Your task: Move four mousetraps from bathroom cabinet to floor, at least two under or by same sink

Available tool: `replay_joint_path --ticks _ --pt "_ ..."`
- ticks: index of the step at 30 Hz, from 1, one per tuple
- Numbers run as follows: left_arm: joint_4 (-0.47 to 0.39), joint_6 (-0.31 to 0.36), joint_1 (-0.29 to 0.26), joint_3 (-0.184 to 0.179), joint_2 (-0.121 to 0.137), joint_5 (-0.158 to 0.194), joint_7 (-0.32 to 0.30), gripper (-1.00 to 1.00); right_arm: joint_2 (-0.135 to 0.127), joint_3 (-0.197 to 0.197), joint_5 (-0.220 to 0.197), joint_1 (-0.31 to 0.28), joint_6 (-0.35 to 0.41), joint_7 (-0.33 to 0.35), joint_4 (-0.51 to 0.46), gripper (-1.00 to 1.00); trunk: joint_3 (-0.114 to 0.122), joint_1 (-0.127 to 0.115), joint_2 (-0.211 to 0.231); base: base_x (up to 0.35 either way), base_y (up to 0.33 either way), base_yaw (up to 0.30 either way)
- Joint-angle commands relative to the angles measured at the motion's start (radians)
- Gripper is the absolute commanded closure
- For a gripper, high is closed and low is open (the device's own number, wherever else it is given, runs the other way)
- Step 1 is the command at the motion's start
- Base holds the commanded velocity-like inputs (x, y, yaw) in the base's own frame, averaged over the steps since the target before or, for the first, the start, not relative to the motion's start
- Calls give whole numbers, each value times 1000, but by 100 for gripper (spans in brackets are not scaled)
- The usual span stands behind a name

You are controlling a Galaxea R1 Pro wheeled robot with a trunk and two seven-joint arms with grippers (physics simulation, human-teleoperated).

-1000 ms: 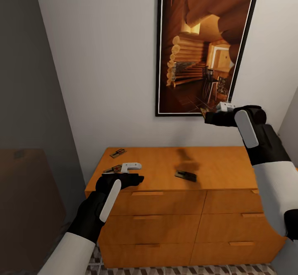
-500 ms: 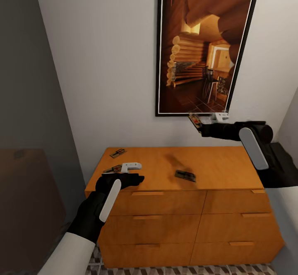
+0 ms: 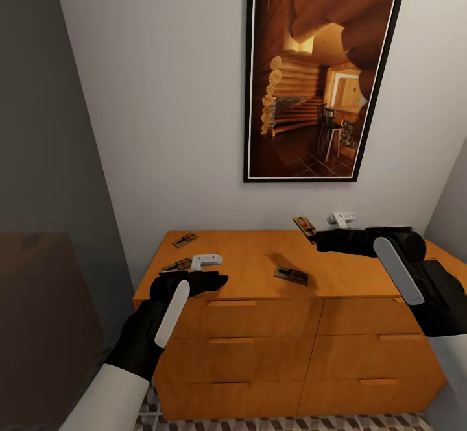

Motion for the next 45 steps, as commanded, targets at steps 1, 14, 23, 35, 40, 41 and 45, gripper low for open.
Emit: replay_joint_path --ticks 1,14,23,35,40,41,45 --pt "3 2 0 -1 0 25 9 -100 -1 1 10 8 3 10 1 100 -1 0 -1 0 0 0" --pt "-5 9 -1 -1 0 27 11 -100 -2 -6 9 33 3 11 8 100 -1 0 -1 0 0 0" --pt "-101 12 -1 -1 2 27 11 -100 -19 -32 9 34 3 9 13 100 -1 0 -1 0 0 0" --pt "-215 37 -1 -16 4 7 21 -100 -25 -35 39 34 3 5 68 100 -1 0 -1 0 0 0" --pt "-249 62 -2 -20 4 -98 126 -100 -24 -36 131 34 3 5 171 100 -1 0 -1 0 0 0" --pt "-250 69 -2 -21 4 -114 140 -100 -24 -36 139 34 3 6 183 100 -1 0 -1 0 0 0" --pt "-258 104 -2 -21 7 -174 192 -100 -28 -38 165 34 3 8 238 100 -1 0 -1 0 0 0"
